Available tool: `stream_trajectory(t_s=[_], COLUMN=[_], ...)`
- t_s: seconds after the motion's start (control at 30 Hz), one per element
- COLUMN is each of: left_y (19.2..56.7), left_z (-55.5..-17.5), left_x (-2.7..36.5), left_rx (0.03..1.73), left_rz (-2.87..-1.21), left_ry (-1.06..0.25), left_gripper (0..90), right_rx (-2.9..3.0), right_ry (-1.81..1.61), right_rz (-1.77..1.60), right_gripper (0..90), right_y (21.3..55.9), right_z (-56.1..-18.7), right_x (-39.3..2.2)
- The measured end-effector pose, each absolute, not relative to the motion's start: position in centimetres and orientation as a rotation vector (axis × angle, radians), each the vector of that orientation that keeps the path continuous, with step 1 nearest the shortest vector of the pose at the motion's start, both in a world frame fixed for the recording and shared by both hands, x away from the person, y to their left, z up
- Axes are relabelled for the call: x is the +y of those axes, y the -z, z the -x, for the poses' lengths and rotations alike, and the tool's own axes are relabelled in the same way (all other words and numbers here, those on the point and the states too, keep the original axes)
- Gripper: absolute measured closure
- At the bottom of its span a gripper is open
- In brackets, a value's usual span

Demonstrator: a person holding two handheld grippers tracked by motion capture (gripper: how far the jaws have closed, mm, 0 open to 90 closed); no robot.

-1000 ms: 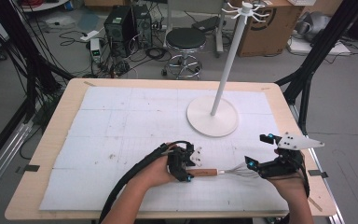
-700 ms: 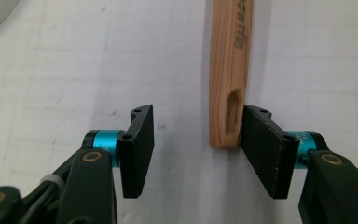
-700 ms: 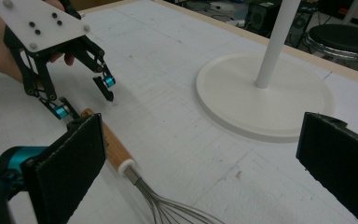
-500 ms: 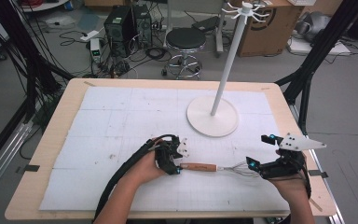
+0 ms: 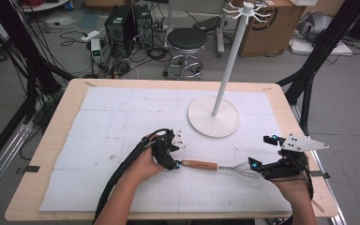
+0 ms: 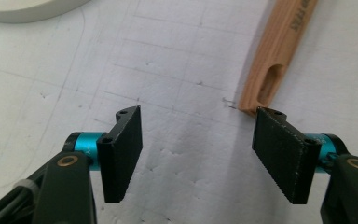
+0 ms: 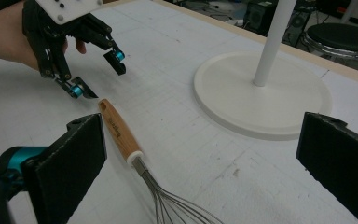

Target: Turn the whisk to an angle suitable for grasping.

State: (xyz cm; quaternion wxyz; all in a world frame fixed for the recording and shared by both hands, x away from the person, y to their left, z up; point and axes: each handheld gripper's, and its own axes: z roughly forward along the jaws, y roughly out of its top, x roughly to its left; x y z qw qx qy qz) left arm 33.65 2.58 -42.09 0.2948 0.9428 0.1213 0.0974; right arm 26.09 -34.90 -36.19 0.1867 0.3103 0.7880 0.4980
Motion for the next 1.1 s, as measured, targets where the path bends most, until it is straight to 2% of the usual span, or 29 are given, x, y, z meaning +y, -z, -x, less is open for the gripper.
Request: stream_trajectory(t_s=[0.3,0.67,0.9,1.1], left_y=[41.5,40.7,40.5,39.7], left_z=[-33.1,-31.2,-30.2,-29.5], left_x=[7.6,14.6,15.9,17.3], left_rx=[0.431,0.523,0.493,0.456], left_rz=[-2.36,-2.162,-2.081,-2.024], left_ry=[-0.194,-0.184,-0.142,-0.13], left_gripper=[22.4,11.9,10.0,4.5], right_rx=[2.227,2.258,2.26,2.287], right_ry=[-1.387,-1.341,-1.317,-1.28], right_rz=[-0.871,-0.88,-0.893,-0.899], right_gripper=[0.3,0.3,0.3,0.3], right_y=[36.5,37.0,37.1,37.5], right_z=[-26.2,-26.6,-27.0,-27.4], right_x=[-34.7,-34.4,-34.4,-33.7])
